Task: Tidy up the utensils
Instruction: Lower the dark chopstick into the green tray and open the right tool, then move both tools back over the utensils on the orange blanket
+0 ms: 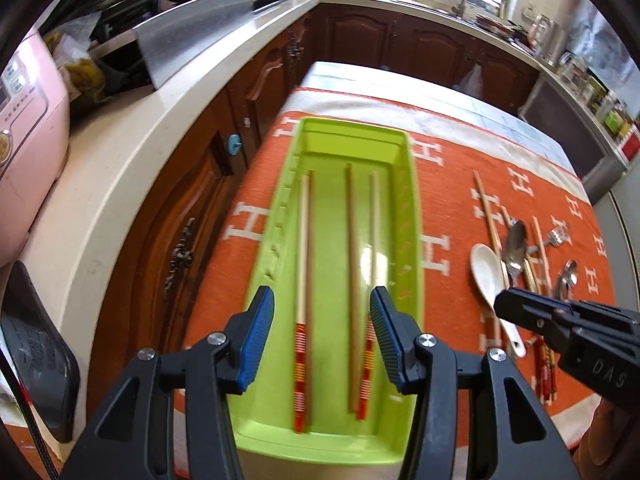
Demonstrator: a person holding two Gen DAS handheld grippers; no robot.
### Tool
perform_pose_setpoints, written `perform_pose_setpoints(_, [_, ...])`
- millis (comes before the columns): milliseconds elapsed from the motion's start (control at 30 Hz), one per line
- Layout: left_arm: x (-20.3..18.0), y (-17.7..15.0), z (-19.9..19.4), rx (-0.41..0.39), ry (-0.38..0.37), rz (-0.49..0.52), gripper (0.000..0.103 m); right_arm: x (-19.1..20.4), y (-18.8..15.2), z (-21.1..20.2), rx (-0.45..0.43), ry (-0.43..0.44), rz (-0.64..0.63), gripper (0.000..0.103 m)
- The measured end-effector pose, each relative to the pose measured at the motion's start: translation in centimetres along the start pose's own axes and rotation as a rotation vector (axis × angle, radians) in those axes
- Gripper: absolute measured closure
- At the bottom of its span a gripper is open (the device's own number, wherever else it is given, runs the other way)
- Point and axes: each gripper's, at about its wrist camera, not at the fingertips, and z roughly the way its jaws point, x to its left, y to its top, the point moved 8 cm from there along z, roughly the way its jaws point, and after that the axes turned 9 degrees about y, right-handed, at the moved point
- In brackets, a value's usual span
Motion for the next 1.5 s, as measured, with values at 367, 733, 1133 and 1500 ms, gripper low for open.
perform_pose_setpoints(367, [-7.1, -1.3, -1.9, 0.005, -0.068, 0.133, 0.055, -5.8, -3.4, -6.4, -0.096, -0.073, -0.003, 0.096])
perform_pose_setpoints(733, [-12.8, -2.6, -1.1, 0.114, -0.210, 0.157, 0.055, -10.3, -5.1, -8.5, -0.139, -0.040, 0.075, 0.096])
perform_pose_setpoints(1133, [-14.9, -1.2, 3.7, 0.199, -0.205, 0.078, 0.055, -12.2, -5.9, -8.0, -0.138, 0.039, 0.115, 0.096])
perform_pose_setpoints(1500, [-16.1, -0.7, 7.2, 0.220, -0.162, 0.064, 0.055, -13.7, -5.4, -7.8, -0.151, 0.078, 0.127, 0.096])
